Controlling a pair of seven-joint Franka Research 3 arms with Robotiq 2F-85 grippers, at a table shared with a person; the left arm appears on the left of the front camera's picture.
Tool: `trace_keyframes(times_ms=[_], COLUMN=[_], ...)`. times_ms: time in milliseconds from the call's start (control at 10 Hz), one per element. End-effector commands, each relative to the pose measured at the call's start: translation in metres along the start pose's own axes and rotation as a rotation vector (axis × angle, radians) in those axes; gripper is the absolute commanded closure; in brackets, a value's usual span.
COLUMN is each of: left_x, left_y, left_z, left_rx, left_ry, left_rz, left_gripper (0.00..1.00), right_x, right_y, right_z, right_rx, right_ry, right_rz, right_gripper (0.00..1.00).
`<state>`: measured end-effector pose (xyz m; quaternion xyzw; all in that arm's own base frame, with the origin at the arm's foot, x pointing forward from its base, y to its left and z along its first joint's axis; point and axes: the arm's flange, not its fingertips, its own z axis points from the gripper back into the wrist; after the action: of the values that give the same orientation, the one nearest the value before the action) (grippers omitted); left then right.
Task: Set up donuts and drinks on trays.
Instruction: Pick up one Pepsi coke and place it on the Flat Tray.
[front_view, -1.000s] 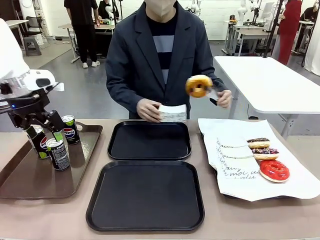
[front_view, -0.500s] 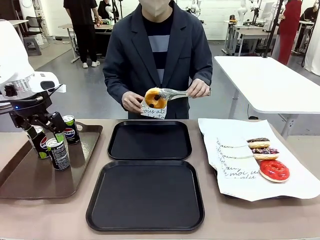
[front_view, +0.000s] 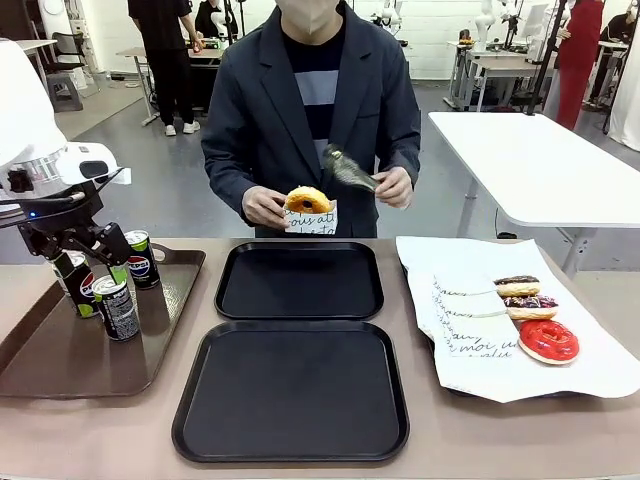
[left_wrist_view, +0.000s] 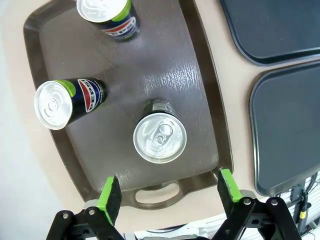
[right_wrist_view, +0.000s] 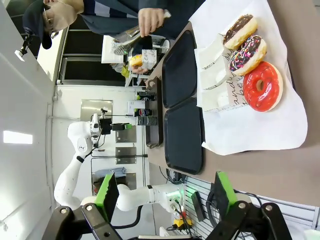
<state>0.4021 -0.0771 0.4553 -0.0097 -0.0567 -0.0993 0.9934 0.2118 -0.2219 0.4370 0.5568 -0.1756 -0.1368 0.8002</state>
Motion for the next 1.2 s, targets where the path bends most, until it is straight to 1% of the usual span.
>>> trace_keyframes(times_ms=[0,200,400,500,800,1100], left_x=[0.001,0.004,0.007,0.007,0.012,0.018], left_y=[-0.009,-0.018,-0.015,-0.011,0.0,0.002], left_z=[-0.005,-0.011,-0.023,-0.029,-0.05,-0.064], left_rx=[0.088,0.104,0.107,0.103,0.099,0.08], left_ry=[-0.045,-0.065,-0.047,-0.044,-0.011,-0.001], left_rz=[0.077,0.103,0.166,0.177,0.178,0.186], left_gripper=[0.0,0.0,0.0,0.0,0.0,0.0], right_x=[0.0,0.0,0.0,0.0,0.0,0.0], right_y=[-0.001,-0.001,-0.001,-0.001,-0.001,-0.001], right_z=[0.0,0.0,0.0,0.0,0.0,0.0], right_rx=[0.016,0.016,0.016,0.016,0.016,0.016], right_ry=[-0.001,-0.001,-0.001,-0.001,-0.001,-0.001], right_rz=[0.01,0.01,0.01,0.01,0.01,0.01], right_gripper=[0.0,0.0,0.0,0.0,0.0,0.0])
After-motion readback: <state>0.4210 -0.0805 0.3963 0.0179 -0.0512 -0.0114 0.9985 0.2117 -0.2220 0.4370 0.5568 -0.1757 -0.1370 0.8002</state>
